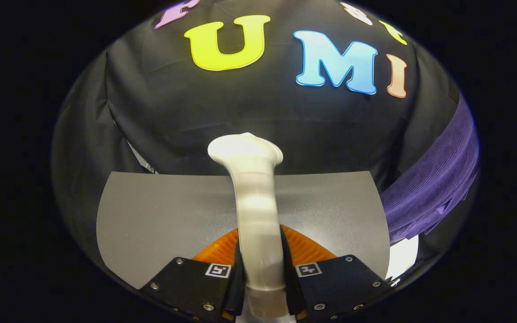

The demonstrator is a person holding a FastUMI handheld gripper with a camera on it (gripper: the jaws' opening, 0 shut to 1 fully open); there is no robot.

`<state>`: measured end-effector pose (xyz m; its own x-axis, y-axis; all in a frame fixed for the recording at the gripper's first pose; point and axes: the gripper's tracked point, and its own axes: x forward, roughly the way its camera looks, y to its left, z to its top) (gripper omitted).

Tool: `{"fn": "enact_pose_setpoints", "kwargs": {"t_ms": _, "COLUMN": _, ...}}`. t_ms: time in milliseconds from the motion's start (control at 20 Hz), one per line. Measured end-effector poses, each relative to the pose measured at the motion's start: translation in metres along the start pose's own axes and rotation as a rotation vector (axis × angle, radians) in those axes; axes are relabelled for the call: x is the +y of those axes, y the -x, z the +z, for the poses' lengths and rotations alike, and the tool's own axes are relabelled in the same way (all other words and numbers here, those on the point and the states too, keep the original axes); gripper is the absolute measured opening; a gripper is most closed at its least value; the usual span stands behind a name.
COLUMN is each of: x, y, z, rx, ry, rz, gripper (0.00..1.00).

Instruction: Iron the clothes twice with a garment steamer, once on the left side and once on the right side.

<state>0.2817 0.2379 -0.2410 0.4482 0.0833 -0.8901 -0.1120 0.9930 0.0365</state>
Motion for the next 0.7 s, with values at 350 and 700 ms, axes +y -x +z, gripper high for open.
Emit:
{"fn": "enact_pose_setpoints", "kwargs": {"t_ms": 350, "x": -0.005, "y": 0.058, "z": 0.002, "rx": -0.198, "ry": 0.056, "rz": 0.091, "gripper": 0.36}}
{"fn": "enact_pose_setpoints", "kwargs": {"t_ms": 700, "x": -0.073, "y": 0.129, "z": -0.028, "rx": -0.393, "ry": 0.01, "rz": 0.066, "gripper": 0.36}}
